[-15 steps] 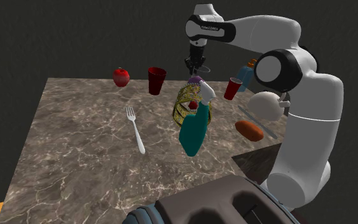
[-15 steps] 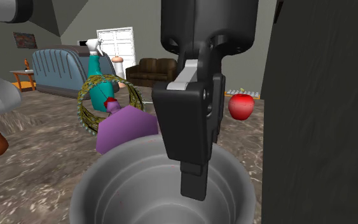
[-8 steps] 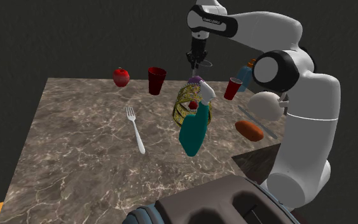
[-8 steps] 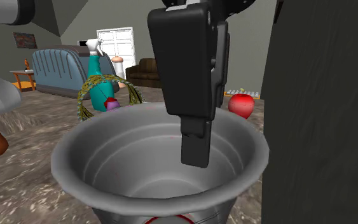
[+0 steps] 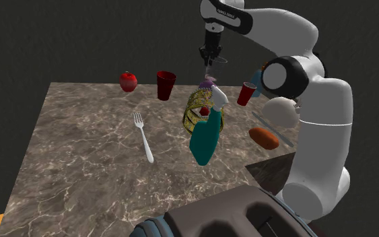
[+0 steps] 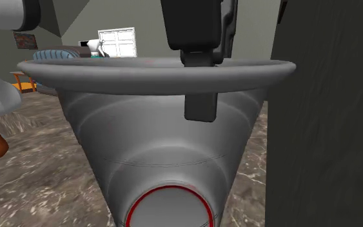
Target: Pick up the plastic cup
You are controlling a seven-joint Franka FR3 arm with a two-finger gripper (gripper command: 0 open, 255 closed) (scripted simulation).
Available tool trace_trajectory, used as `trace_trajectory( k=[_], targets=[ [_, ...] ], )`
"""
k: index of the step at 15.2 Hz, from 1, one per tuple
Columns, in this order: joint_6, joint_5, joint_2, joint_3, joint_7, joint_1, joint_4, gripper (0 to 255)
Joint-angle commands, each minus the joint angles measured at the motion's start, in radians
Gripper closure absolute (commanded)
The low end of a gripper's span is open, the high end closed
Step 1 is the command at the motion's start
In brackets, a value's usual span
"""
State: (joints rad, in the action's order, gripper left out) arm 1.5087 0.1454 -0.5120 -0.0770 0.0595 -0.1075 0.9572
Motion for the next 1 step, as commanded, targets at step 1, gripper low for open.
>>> trace_trajectory(
  k=[1],
  targets=[
    [-0.011, 0.0, -0.004, 0.0, 0.002, 0.0, -0.015, 255]
  ],
)
